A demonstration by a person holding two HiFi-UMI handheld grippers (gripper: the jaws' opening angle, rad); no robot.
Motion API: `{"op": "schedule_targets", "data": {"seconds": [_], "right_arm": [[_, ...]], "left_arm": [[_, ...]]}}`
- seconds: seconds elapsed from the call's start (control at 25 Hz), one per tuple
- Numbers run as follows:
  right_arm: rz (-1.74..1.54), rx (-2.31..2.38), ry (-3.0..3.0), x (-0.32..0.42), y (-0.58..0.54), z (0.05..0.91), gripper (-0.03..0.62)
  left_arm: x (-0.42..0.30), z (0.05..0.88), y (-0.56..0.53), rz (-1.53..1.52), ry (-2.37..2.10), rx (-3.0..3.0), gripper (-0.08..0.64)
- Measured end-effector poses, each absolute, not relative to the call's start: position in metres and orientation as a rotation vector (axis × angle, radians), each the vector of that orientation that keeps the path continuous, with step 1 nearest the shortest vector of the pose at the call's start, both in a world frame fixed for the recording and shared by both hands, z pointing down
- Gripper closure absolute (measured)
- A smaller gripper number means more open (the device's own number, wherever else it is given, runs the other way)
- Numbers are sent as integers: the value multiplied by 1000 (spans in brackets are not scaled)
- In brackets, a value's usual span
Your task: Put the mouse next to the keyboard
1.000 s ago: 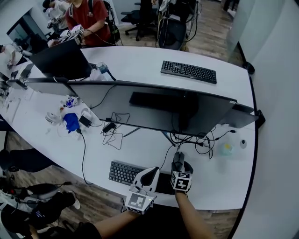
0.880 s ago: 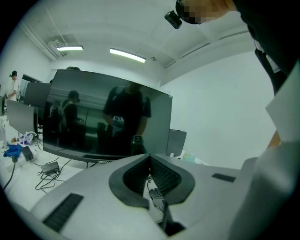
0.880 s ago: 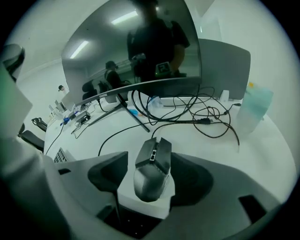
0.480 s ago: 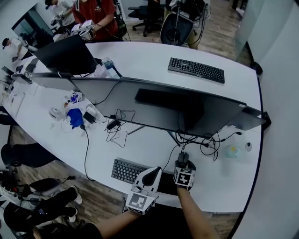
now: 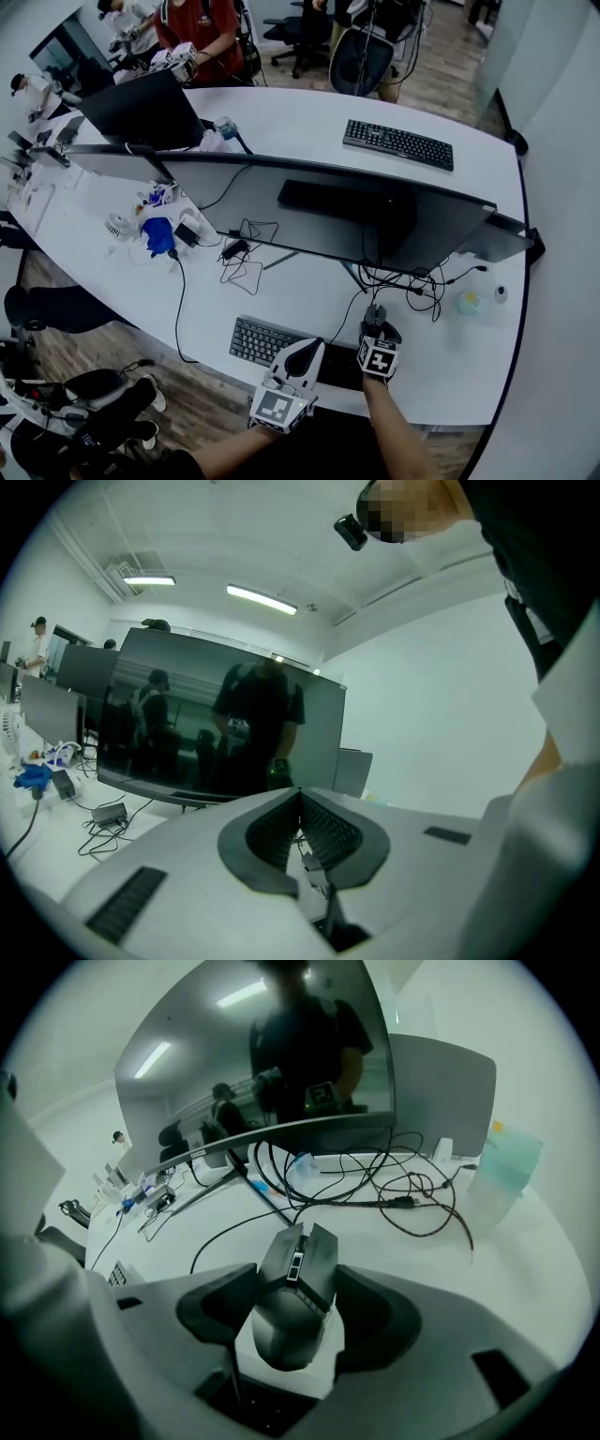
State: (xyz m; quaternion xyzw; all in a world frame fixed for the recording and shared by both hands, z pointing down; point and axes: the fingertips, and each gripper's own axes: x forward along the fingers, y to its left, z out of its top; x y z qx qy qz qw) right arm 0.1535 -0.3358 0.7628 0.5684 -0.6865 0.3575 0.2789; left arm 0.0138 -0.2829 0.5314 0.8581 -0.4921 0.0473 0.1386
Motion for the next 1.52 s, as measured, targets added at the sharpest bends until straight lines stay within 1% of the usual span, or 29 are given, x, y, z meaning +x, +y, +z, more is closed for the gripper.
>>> {"op": "schedule_targets", "data": {"seconds": [0.24,0.44,0.92,1.24,1.52], "right_arm": [[945,1567,-1890,166,-318,726,311],[958,1610,-1849,185,-288,718,311],[969,1553,-1724,224,-209,759,311],[997,1518,-1685,236,-190,789,311],[979,1518,-1716,237,-191,784,305]], "left_arm": [[14,523,-267,103,-1401,2507,546],[13,515,-252,81,-1387,2521,546],[20,512,-216,64,-1301,2592,546],[27,520,-215,104,-1288,2582,546],[36,519,-215,117,-1264,2605,546]]}}
